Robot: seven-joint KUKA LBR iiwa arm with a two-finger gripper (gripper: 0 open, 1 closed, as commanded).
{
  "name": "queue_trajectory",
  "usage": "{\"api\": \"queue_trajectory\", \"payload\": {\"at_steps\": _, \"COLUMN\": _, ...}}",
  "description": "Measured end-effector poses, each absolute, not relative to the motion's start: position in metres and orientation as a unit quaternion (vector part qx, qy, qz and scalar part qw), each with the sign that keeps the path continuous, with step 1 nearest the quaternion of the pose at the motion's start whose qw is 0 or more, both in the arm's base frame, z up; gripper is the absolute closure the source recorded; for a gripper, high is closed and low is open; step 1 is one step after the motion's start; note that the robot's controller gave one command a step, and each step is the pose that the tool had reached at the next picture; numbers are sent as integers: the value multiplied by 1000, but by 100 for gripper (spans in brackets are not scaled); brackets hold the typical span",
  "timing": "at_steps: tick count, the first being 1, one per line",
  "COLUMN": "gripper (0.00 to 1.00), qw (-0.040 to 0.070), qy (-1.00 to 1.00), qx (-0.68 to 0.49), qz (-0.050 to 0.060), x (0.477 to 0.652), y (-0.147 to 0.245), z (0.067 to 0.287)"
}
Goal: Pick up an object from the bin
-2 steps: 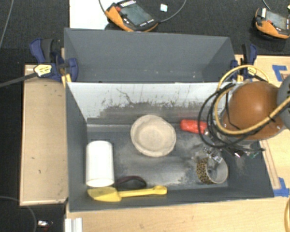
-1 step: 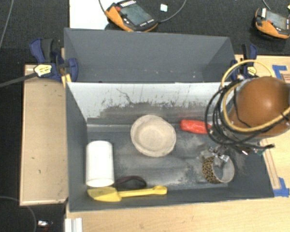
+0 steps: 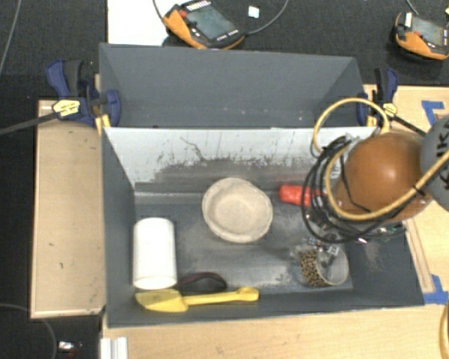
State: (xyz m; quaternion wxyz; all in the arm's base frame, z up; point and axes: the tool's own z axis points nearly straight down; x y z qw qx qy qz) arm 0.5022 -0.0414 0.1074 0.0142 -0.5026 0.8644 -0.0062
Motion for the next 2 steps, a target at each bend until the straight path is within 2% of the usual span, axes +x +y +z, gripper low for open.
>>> {"api": "queue_trajectory", "payload": {"at_steps": 1, "gripper": 100, "qw": 13, "qy": 854, "qx": -520, "qz": -3, "x": 499, "y": -58, "z": 94}}
{"api": "queue_trajectory", "payload": {"at_steps": 2, "gripper": 100, "qw": 12, "qy": 782, "qx": -623, "qz": -4, "x": 501, "y": -52, "z": 71}}
